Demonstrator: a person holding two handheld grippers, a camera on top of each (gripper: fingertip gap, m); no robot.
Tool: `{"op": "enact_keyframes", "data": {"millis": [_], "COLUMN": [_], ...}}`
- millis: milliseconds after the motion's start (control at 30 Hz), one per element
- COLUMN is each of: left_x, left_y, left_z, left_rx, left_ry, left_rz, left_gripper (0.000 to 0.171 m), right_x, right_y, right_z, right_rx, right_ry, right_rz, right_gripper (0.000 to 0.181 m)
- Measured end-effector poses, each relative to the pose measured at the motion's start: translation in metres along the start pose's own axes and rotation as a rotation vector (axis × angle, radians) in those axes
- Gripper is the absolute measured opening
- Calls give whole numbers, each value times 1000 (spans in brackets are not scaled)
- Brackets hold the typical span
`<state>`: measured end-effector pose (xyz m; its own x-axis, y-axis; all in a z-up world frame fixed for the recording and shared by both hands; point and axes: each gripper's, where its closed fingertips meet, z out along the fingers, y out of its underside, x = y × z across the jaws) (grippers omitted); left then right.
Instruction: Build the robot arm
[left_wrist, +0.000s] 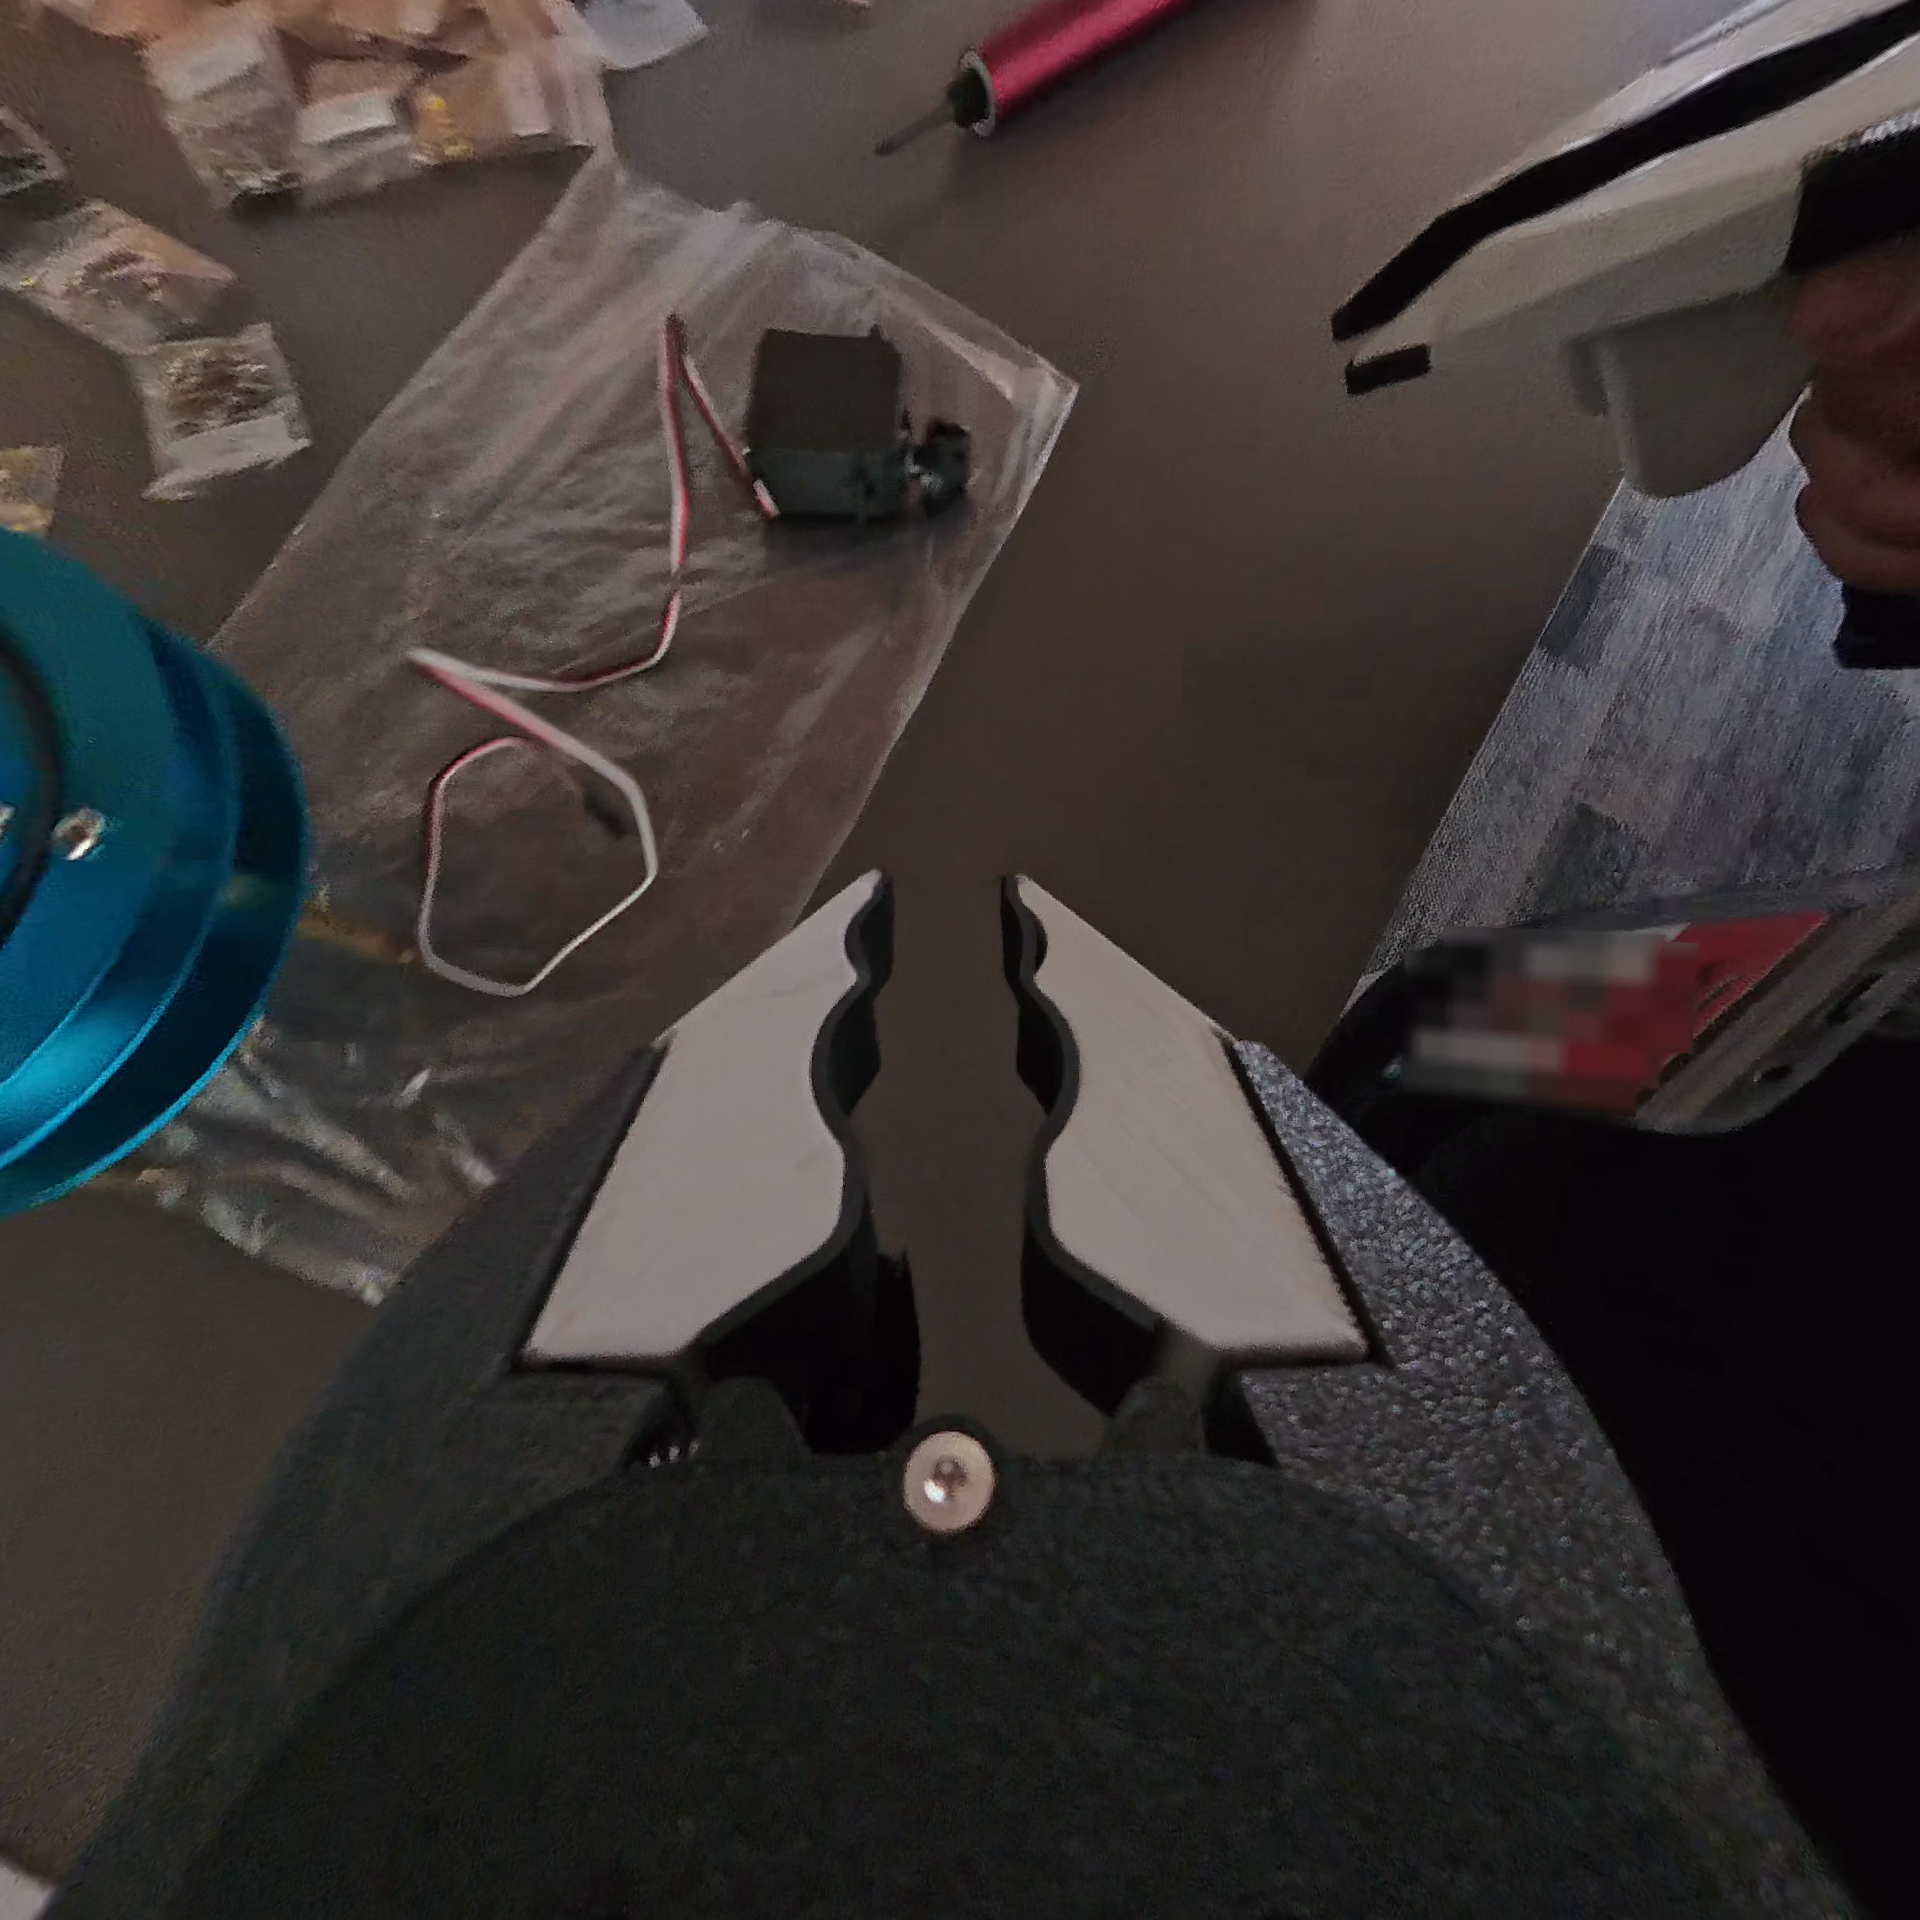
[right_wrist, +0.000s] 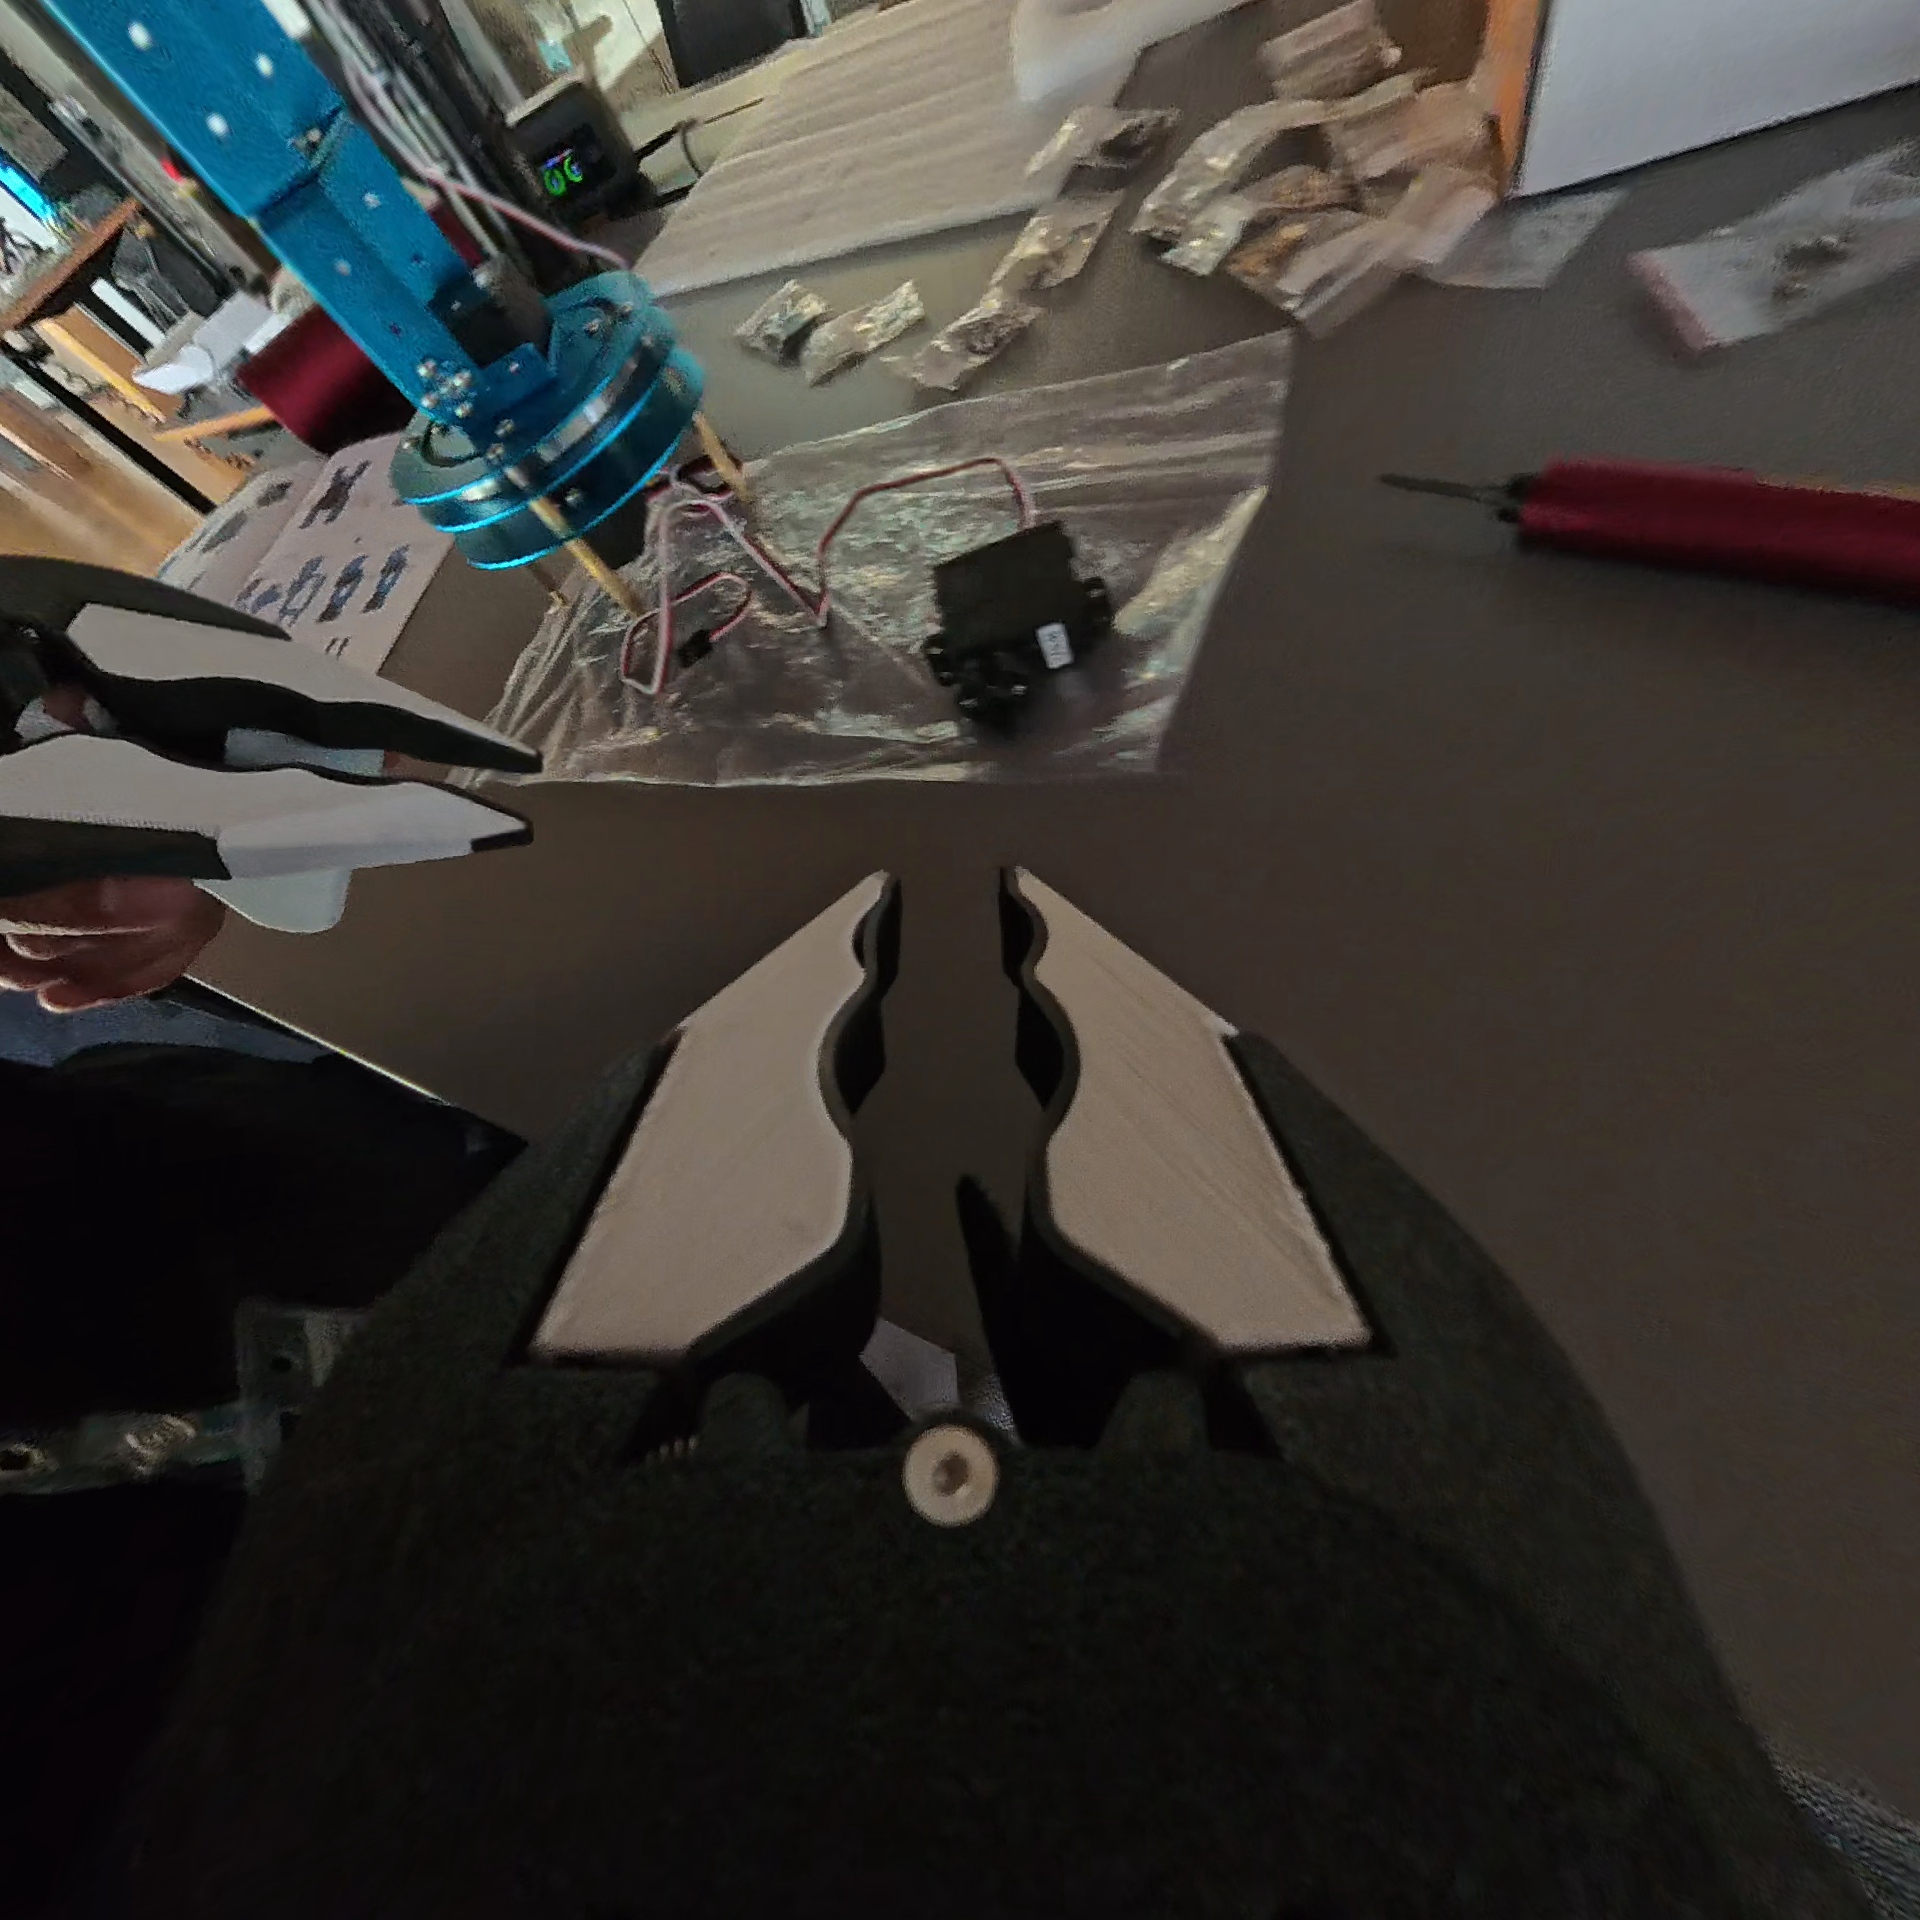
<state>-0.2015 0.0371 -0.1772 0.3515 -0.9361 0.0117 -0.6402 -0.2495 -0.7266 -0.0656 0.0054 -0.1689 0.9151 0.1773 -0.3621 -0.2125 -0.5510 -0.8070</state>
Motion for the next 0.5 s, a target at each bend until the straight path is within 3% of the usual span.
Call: {"op": "enact_keyframes", "data": {"millis": [167, 500], "left_x": [16, 19], "left_y": [-23, -39], "left_z": [23, 40], "left_rx": [-38, -36], "left_ry": [4, -35], "left_rz": [6, 27], "left_gripper": [20, 20], "right_x": [29, 39], "right_y": [0, -3], "right_z": [-7, 0], "right_rx": [-3, -48], "right_ry": [-24, -85], "right_rz": [33, -8], "right_gripper": [19, 20]}}
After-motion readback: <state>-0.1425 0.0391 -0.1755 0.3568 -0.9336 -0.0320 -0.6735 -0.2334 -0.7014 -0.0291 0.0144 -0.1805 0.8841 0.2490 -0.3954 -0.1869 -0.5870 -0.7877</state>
